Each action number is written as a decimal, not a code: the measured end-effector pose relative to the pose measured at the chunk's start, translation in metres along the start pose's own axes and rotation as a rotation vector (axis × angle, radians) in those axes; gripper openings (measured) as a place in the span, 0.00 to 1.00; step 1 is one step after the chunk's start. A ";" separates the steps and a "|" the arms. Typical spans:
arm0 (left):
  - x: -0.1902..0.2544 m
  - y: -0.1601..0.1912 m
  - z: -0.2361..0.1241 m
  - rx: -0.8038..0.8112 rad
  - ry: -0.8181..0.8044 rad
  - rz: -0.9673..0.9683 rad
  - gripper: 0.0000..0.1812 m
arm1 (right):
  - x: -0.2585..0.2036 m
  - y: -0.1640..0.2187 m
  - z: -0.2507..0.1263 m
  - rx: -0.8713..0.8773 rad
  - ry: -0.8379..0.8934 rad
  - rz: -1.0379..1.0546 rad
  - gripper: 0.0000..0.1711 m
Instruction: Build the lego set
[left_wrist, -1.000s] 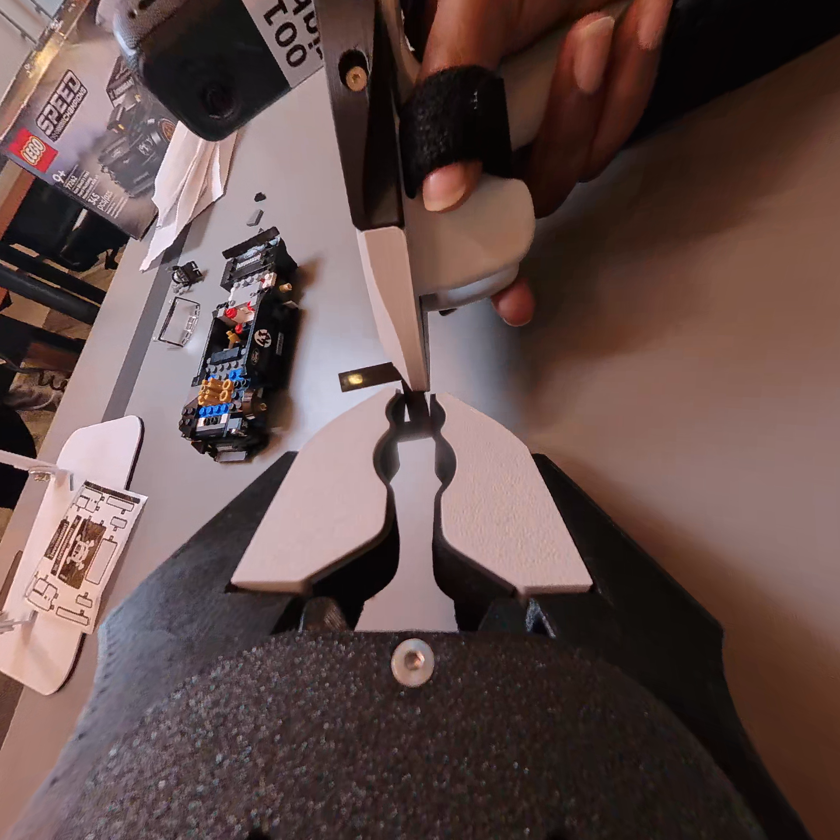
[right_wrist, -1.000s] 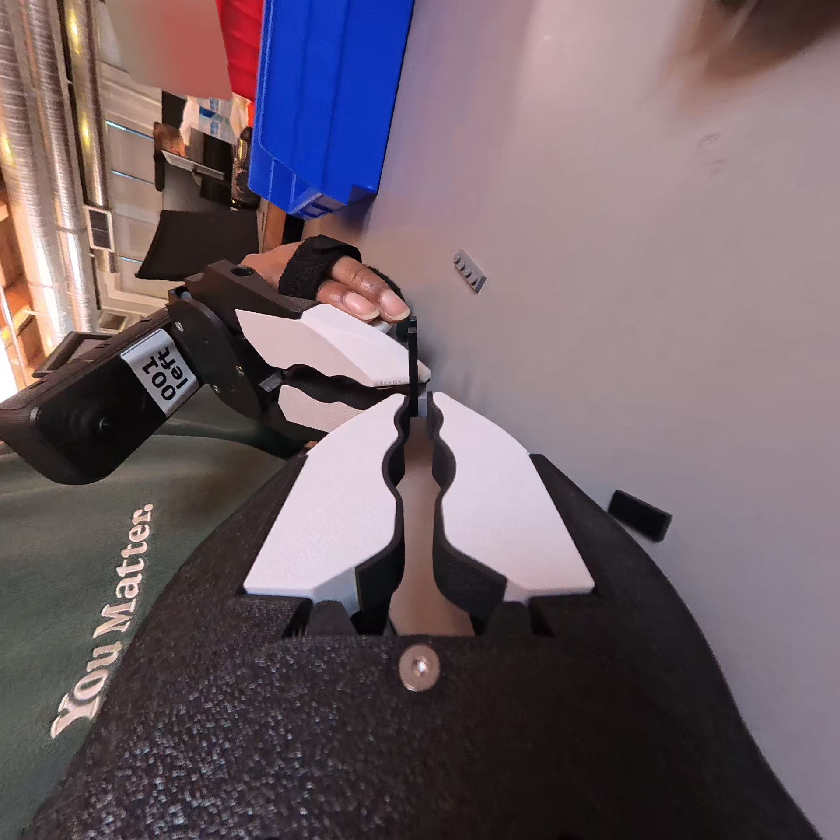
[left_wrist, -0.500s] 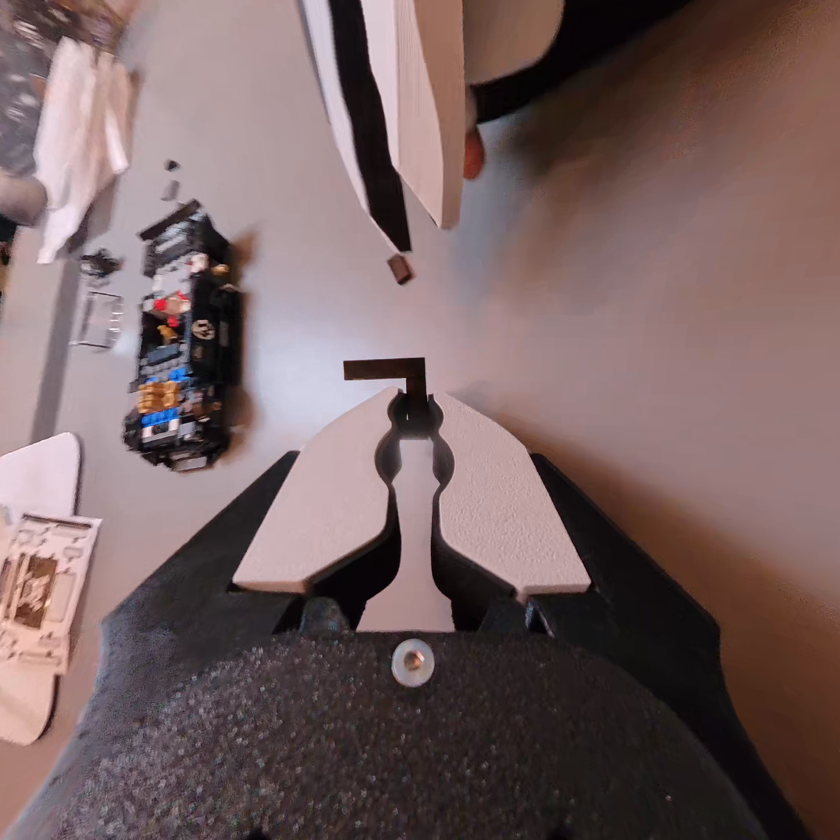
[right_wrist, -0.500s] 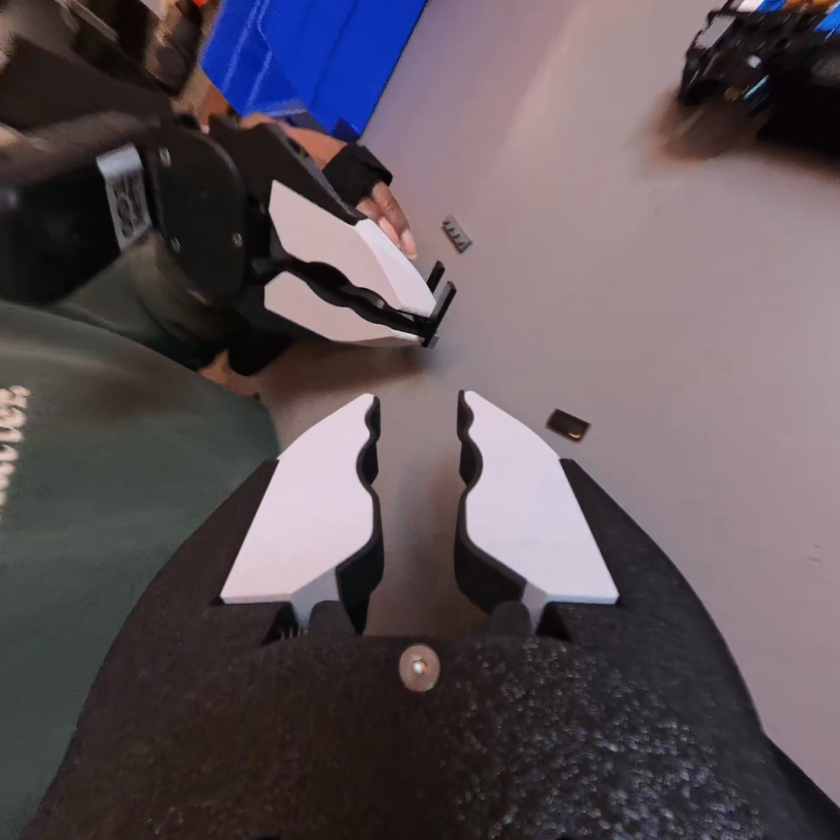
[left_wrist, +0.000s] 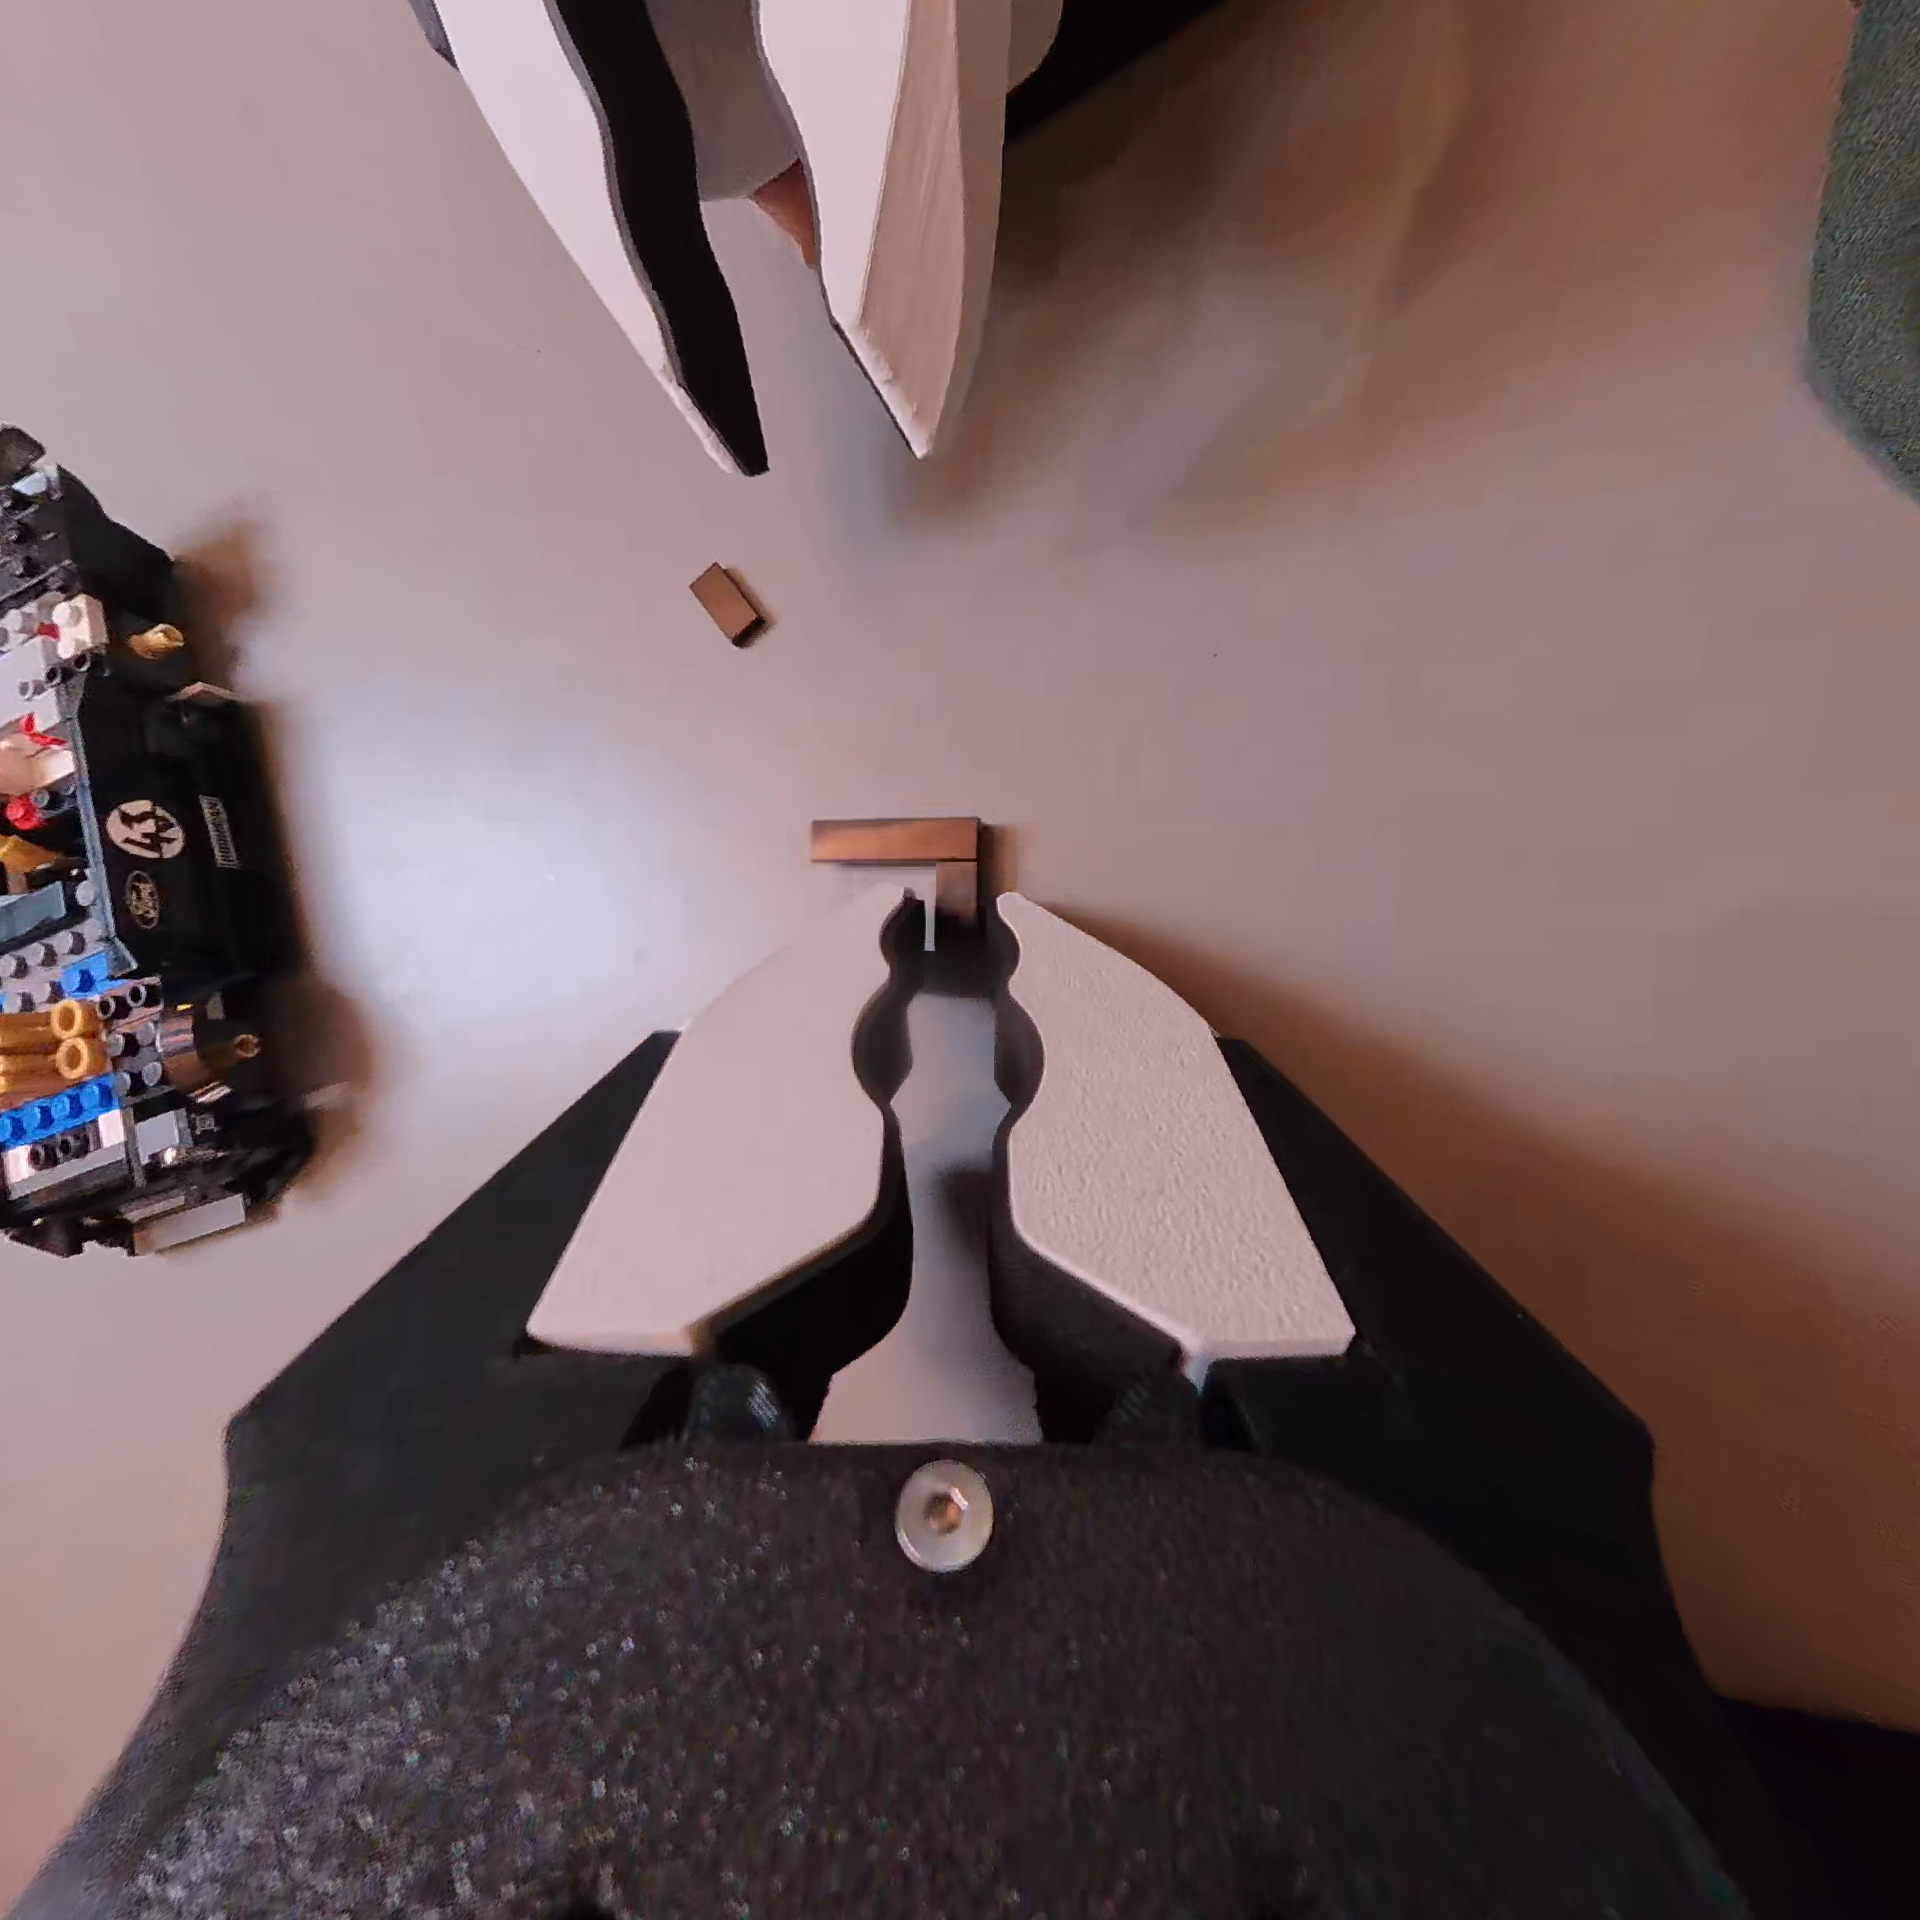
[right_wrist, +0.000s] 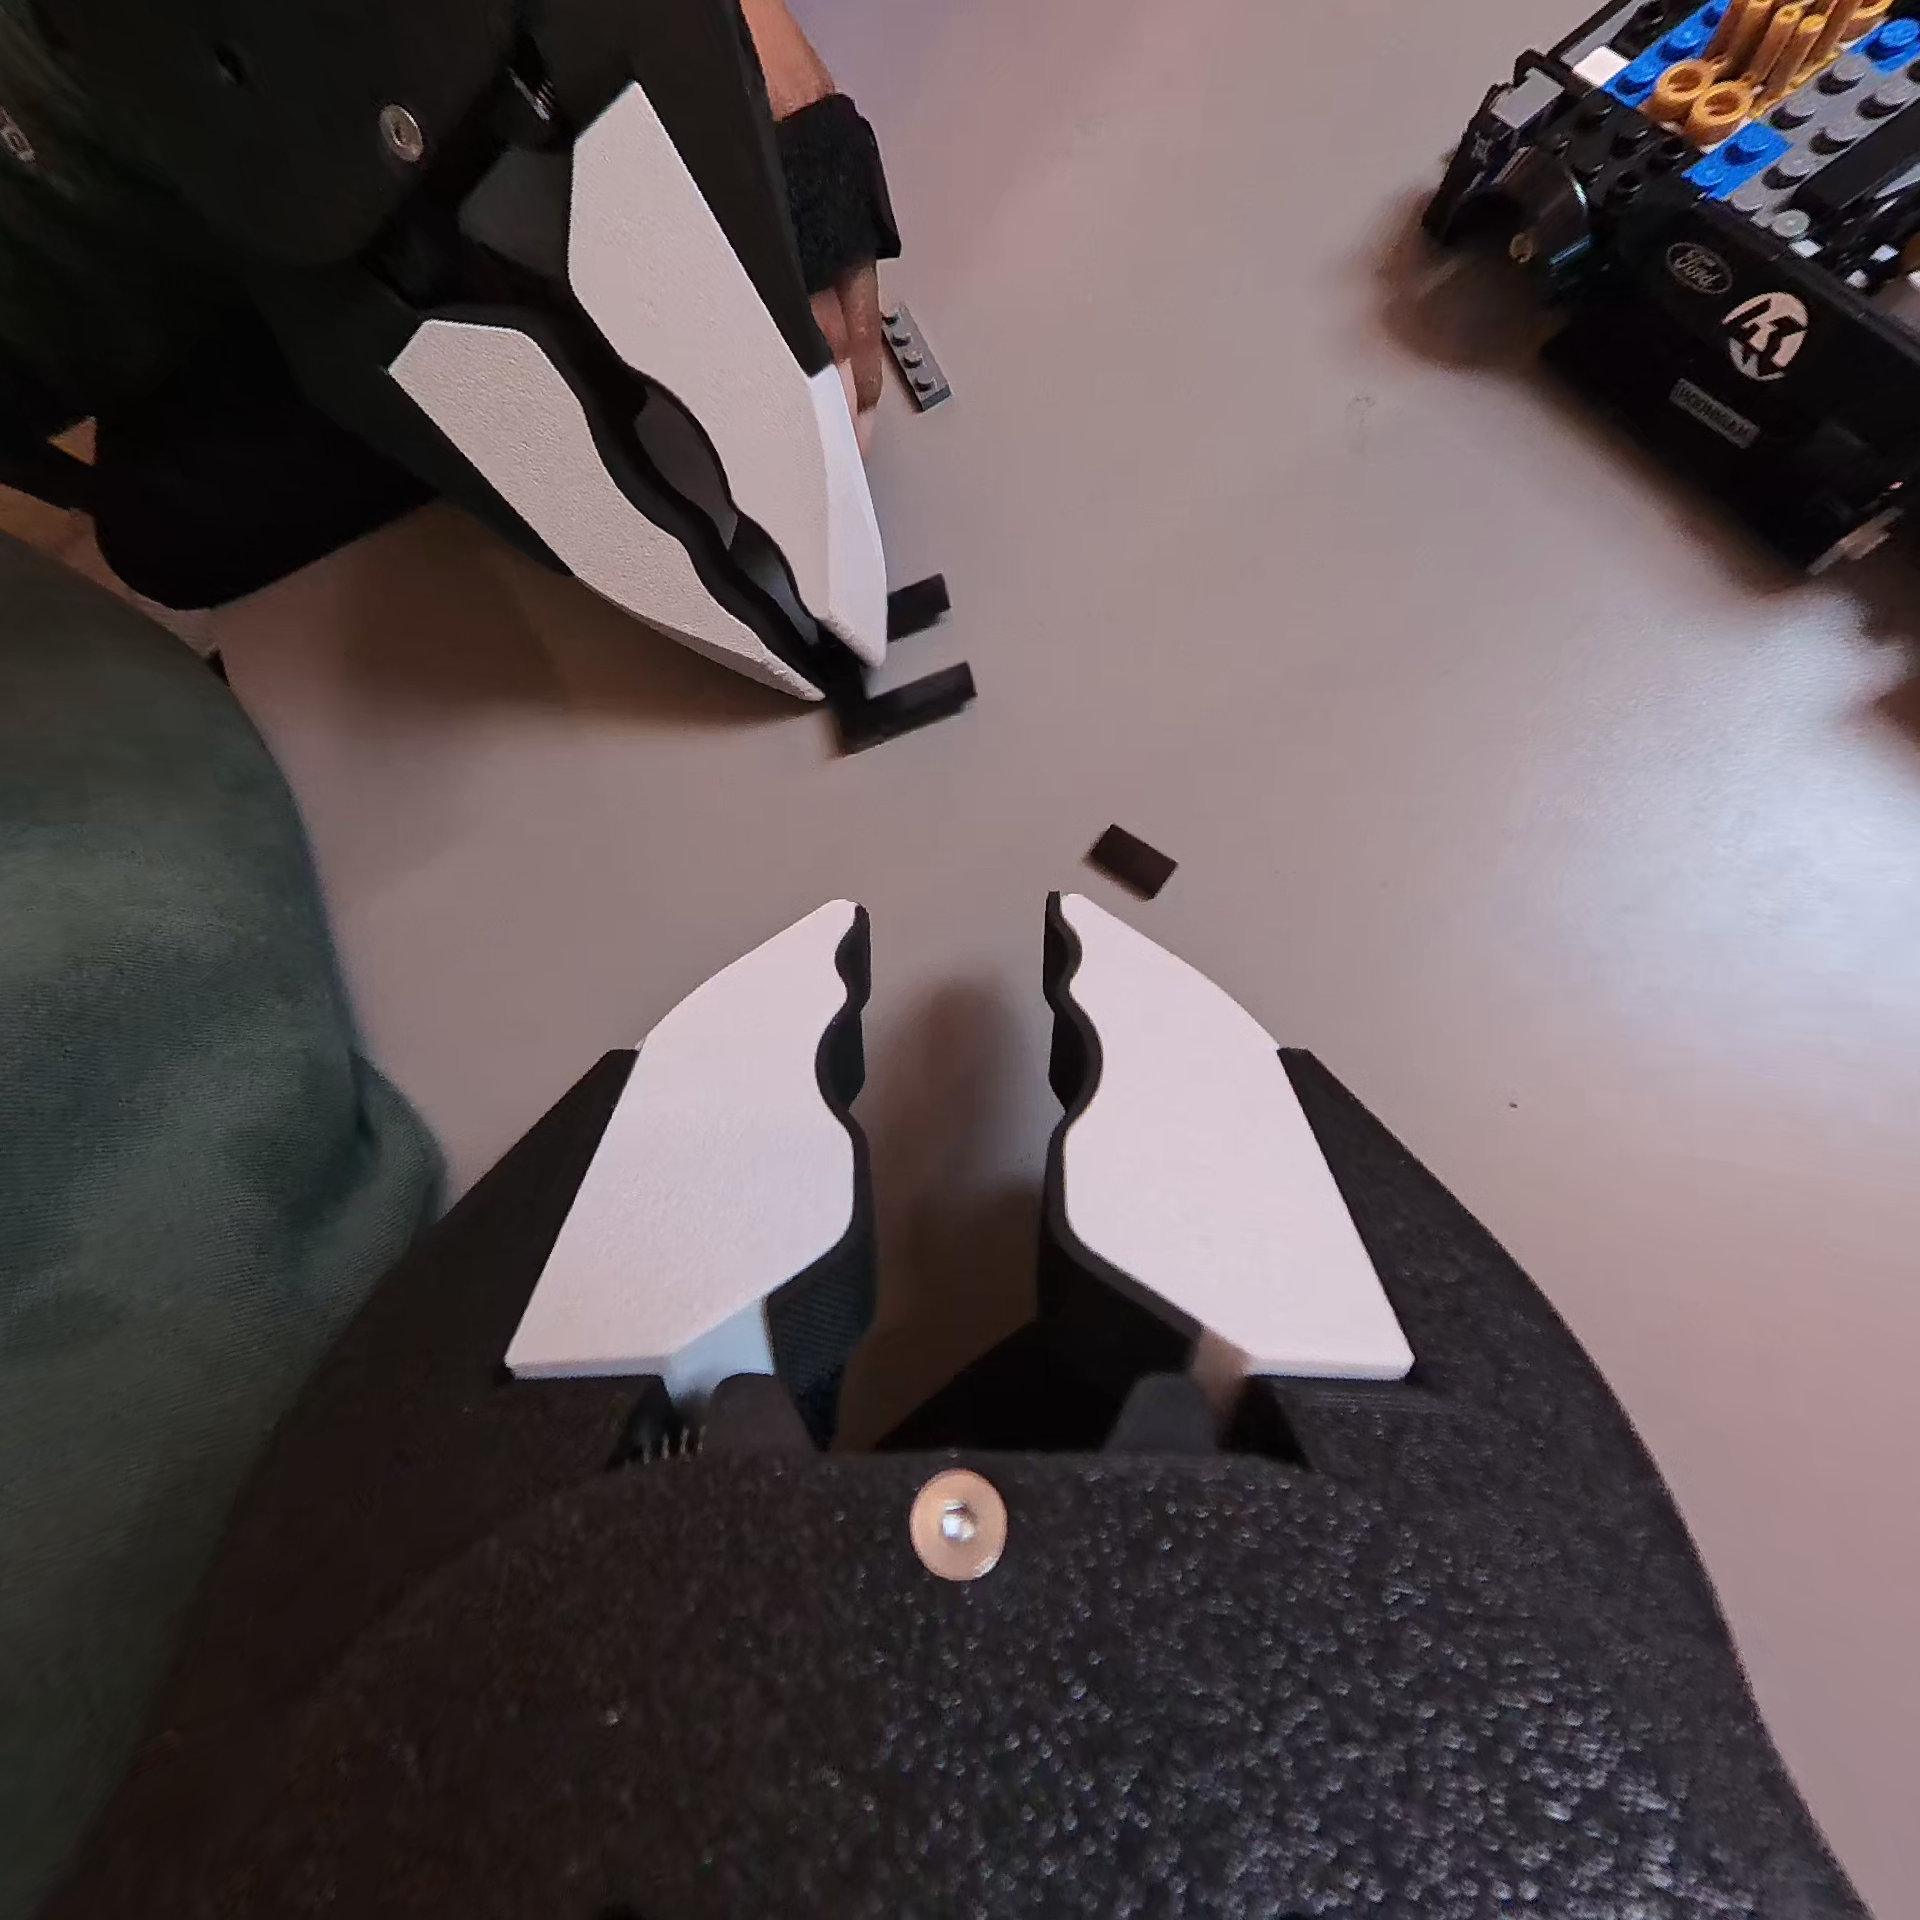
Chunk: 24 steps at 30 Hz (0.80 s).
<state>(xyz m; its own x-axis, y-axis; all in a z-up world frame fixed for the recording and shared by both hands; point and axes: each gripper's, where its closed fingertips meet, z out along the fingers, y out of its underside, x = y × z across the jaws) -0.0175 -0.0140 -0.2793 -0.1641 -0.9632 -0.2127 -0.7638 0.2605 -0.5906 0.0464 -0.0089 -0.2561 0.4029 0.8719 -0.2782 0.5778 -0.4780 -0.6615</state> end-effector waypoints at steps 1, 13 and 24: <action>-0.001 0.001 -0.001 0.003 -0.015 -0.005 0.06 | 0.001 0.000 0.001 0.001 -0.001 -0.003 0.19; 0.002 0.002 -0.004 0.036 -0.102 -0.042 0.05 | 0.010 -0.018 0.007 0.022 0.009 -0.064 0.18; -0.025 0.016 -0.014 0.050 -0.241 -0.068 0.06 | 0.015 -0.012 0.001 0.053 0.036 -0.045 0.17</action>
<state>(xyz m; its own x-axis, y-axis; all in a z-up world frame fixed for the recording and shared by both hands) -0.0341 0.0135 -0.2727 0.0450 -0.9369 -0.3466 -0.7349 0.2040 -0.6468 0.0444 0.0098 -0.2529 0.4035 0.8875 -0.2226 0.5580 -0.4315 -0.7089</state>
